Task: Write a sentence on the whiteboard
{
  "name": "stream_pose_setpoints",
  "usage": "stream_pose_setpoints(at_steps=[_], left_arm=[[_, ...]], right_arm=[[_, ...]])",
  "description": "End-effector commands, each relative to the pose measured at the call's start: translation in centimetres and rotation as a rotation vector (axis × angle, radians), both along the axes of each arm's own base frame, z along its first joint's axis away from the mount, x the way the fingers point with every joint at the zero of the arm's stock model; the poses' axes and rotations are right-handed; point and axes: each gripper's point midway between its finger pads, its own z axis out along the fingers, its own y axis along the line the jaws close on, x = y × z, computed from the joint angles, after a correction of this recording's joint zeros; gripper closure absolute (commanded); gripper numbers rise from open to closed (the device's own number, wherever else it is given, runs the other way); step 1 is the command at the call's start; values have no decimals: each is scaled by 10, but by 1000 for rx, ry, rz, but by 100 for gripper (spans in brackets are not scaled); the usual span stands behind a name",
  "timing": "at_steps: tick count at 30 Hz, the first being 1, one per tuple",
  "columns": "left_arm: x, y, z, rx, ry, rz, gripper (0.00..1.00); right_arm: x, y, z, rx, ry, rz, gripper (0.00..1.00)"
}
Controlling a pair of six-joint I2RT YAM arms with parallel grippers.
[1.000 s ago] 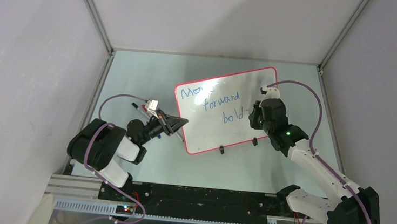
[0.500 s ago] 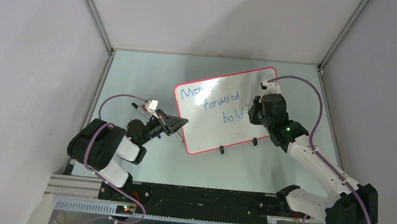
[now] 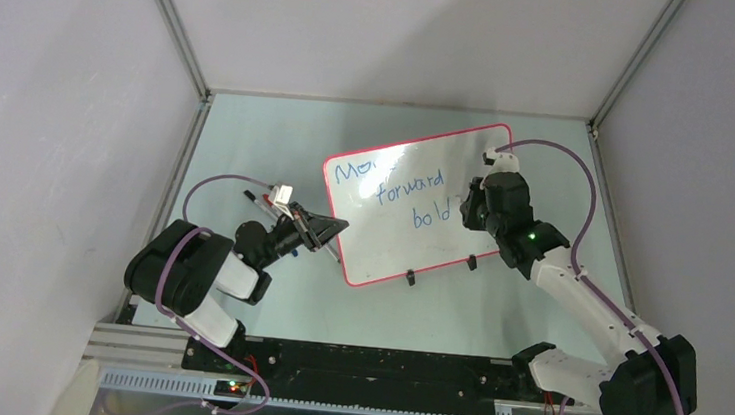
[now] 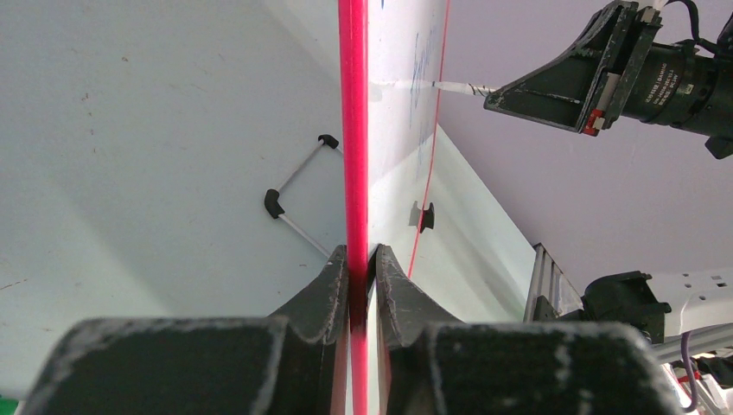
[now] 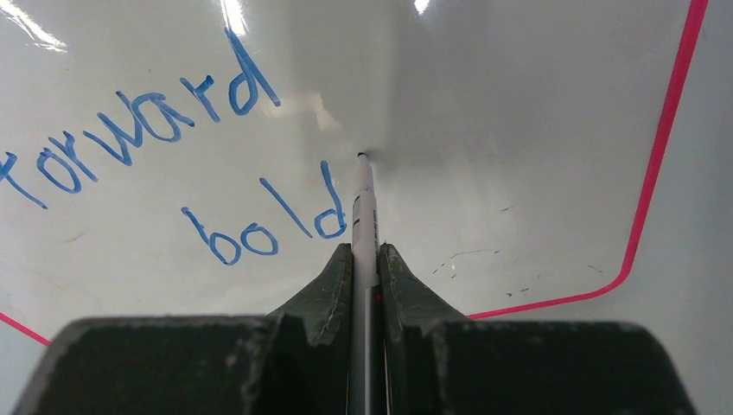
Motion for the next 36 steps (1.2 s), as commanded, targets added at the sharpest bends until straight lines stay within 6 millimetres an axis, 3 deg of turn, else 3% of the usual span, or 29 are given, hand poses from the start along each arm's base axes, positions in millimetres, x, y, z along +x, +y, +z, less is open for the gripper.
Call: stream_pose_setpoints(at_steps=[1,11,25,30,36], left_arm=[[8,3,5,35,-79,34,100],[7,3,6,34,-82,34,100],[6,3,6,34,-83,33,100],[6,3,6,34,-82,33,100],[6,3,6,34,-82,33,100]], right_arm=[[11,2,20,24,-47,-12,100],[-1,-1,13,25,-10,-5,100],[-22,-3,-14,22,59,19,100],[-24,-5,-11,26,50,18,100],[-16,-1,6,48,-4,23,100]])
